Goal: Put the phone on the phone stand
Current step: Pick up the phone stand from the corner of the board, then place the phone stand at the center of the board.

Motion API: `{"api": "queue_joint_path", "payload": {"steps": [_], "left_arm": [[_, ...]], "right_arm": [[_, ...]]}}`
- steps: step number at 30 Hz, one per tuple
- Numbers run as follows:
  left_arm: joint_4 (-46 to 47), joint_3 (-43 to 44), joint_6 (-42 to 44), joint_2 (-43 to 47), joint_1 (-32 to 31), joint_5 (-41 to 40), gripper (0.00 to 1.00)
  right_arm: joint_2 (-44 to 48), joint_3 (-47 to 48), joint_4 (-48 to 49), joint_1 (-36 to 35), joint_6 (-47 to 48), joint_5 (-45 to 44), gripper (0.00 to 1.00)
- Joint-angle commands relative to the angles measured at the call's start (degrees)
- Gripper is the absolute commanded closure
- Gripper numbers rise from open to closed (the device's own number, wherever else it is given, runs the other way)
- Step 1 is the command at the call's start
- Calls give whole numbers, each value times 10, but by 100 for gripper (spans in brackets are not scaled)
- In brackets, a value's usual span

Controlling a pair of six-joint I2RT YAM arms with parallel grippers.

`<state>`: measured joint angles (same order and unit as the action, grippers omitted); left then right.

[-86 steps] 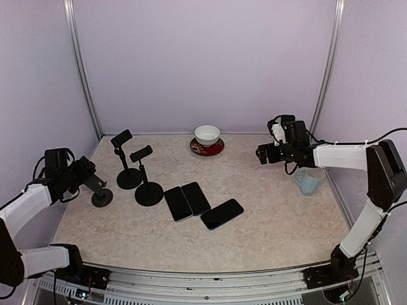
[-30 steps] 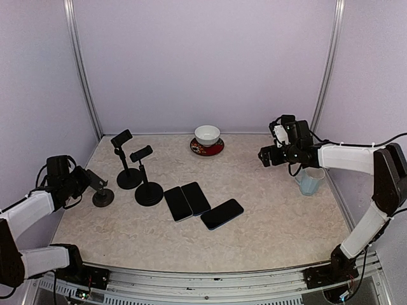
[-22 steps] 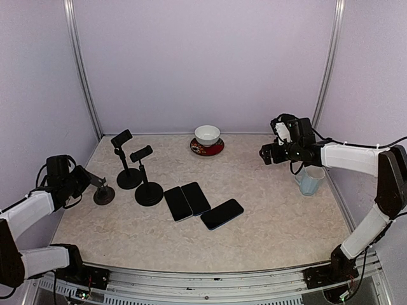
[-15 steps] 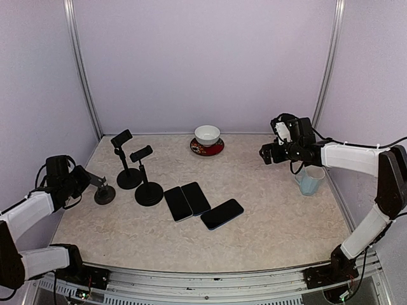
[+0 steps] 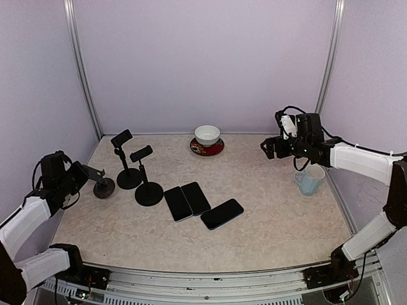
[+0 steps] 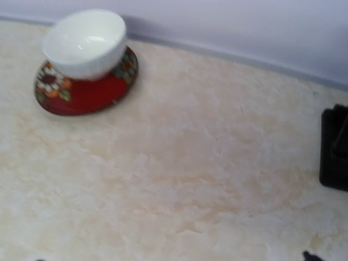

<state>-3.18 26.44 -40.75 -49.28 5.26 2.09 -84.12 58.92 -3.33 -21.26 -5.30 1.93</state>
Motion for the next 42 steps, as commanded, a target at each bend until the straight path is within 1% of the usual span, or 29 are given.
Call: {"api": "queue_joint_path", "payload": {"steps": [1, 6, 11, 15, 19, 24, 28, 34, 37, 38, 42], "left_arm": [[5, 30, 7, 48, -16, -17, 100], [-33, 50, 23, 84, -26, -22, 100], [-67, 90, 41, 107, -28, -16, 100], [-88, 132, 47, 102, -37, -7, 100], [-92, 171, 50, 92, -58, 2, 100], [-100, 225, 51, 78, -94, 6, 100], [-98, 269, 52, 59, -126, 19, 100], [-116, 329, 68, 33, -173, 7, 100], [-126, 354, 77, 23, -184, 6, 100], [-124, 359, 76, 19, -204, 13, 100], [-118, 382, 81, -10, -254, 21, 100]], "right_arm": [[19, -3, 7, -5, -14, 34, 0], [34, -3, 12, -5, -19, 45, 0], [49, 2, 6, -5, -13, 40, 0], [55, 6, -2, -5, -7, 45, 0], [66, -5, 10, -5, 1, 51, 0], [84, -7, 15, -5, 5, 44, 0], [96, -4, 13, -5, 10, 55, 0], [99, -16, 20, -5, 6, 69, 0], [100, -17, 20, -5, 4, 78, 0], [102, -18, 22, -5, 4, 81, 0], [104, -19, 25, -5, 5, 86, 0]]}}
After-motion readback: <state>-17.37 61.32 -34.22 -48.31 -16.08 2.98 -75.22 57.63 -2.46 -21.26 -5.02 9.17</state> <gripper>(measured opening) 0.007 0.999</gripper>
